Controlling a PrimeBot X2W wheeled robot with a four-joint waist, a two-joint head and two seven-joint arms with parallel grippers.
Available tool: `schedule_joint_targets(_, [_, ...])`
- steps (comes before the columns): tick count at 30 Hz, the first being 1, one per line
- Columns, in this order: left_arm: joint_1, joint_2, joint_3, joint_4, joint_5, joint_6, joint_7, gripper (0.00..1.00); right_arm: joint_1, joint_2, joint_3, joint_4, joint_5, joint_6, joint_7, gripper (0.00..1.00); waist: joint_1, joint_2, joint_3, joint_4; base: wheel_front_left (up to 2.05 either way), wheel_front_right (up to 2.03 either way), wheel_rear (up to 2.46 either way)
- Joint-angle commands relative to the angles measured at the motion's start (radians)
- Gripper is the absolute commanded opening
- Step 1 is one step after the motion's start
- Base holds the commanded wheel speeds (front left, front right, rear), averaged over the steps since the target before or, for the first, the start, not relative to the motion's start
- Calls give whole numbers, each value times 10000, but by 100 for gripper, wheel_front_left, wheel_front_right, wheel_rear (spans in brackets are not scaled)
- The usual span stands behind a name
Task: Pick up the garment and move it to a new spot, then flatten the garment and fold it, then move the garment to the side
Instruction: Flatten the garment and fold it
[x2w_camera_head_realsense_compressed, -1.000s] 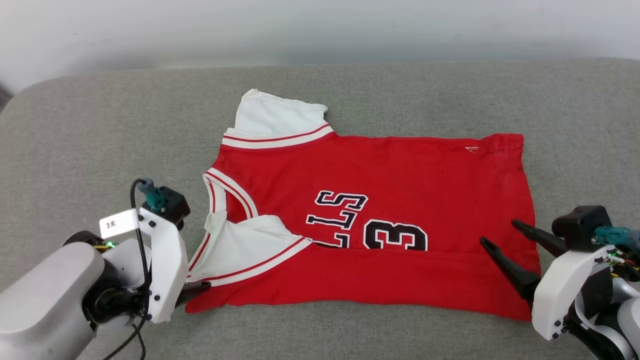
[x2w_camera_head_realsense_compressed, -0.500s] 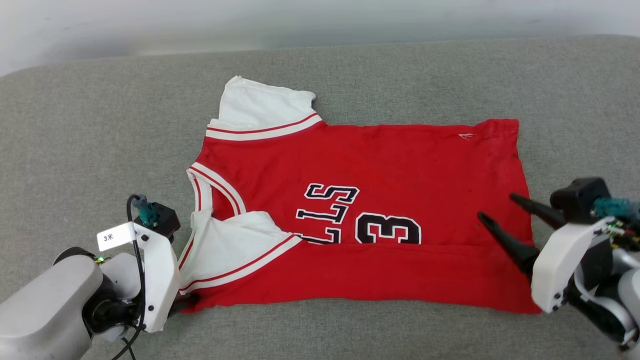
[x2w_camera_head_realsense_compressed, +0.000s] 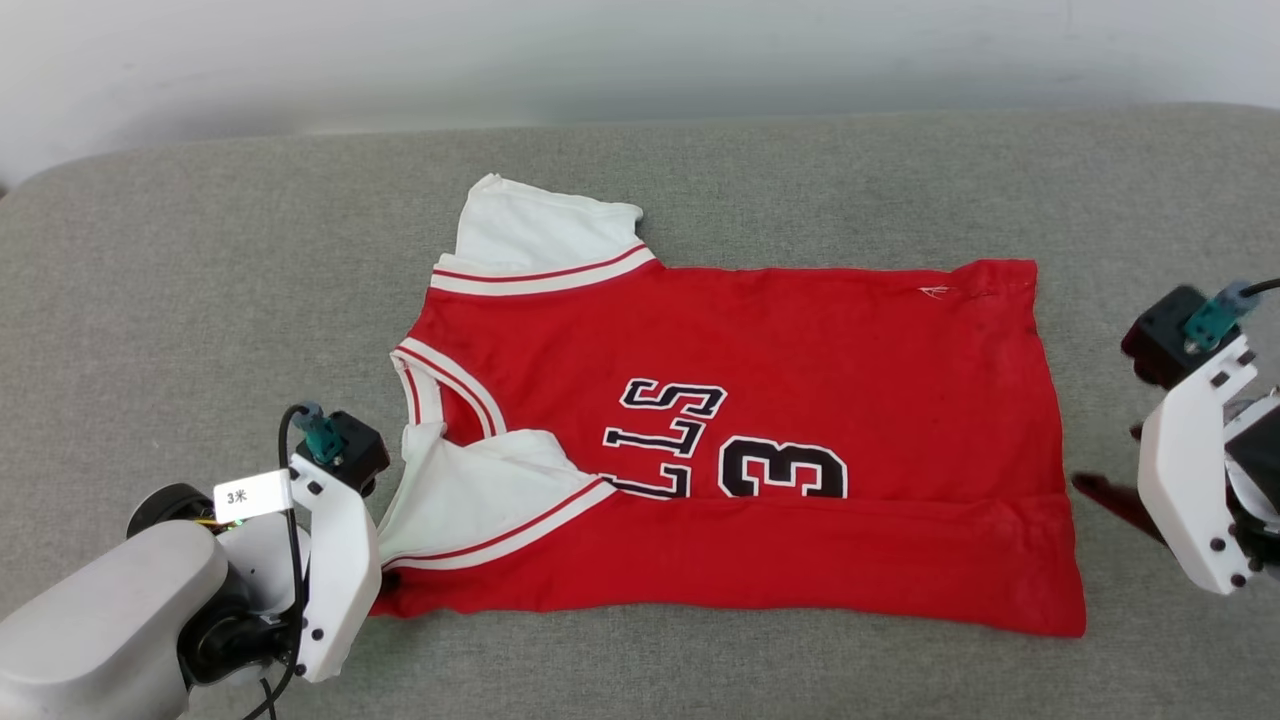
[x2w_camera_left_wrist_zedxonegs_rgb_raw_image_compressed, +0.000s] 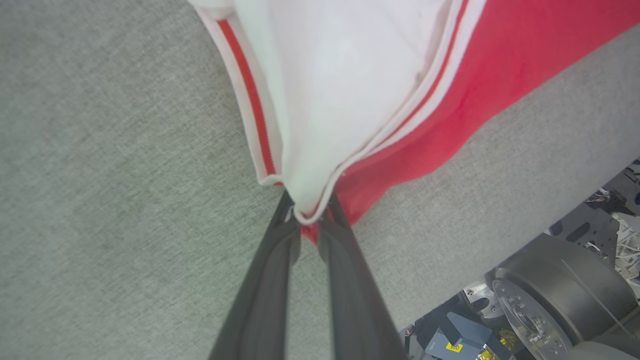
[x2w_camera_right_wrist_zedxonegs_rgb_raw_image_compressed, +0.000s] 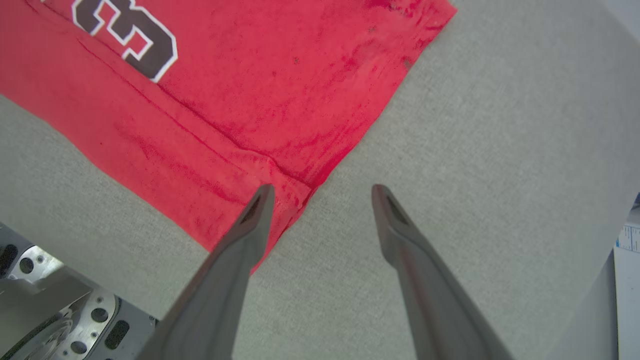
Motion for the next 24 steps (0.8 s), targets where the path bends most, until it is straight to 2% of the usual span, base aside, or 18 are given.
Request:
schedule_joint_targets(1, [-131,16,-46,-39,34,-13,-84,0,-102,-54,99,96,107,-7,302,100,0,-1,25,33,0,0,0])
schedule_joint_targets(4, [-258,32,-179,-144,98,-13,-201,0,58,85,143,477,492,-7,1181,100,0,-1,126,107,0,0,0])
schedule_joint_targets(7, [-377,-21,-328,-190,197,-13,-312,0,361,378,86,1000,647,-7,1467,100,0,-1,294,202,0,0,0])
schedule_joint_targets(13, [-645,-83,-574,-221,308,-13,-465,0,920,1128,125,1774,611,-7,1332,100,0,-1,572,332,0,0,0])
schedule_joint_targets(14, [-723,-77,-678,-204,322,-13,-547,0,1397,1662,273,2190,698,-4,1079,100,0,-1,669,353,0,0,0])
schedule_joint_targets(15, [-753,-77,-706,-192,315,-13,-580,0,1571,1841,366,2299,702,-3,993,100,0,-1,697,361,0,0,0])
schedule_joint_targets(20, [-698,-70,-830,-90,216,-13,-718,0,1982,2318,763,2562,693,17,377,100,0,-1,693,335,0,0,0])
schedule_joint_targets(21, [-648,-63,-855,-54,182,-13,-753,0,1902,2340,764,2560,663,19,183,7,0,-1,645,317,0,0,0])
schedule_joint_targets(22, [-591,-49,-885,-27,147,-13,-773,0,1817,2316,774,2559,639,19,11,0,0,-1,577,300,0,0,0])
schedule_joint_targets(24, [-512,-4,-918,1,77,-13,-836,0,1639,2154,754,2483,666,19,-304,0,0,-1,391,283,0,0,0])
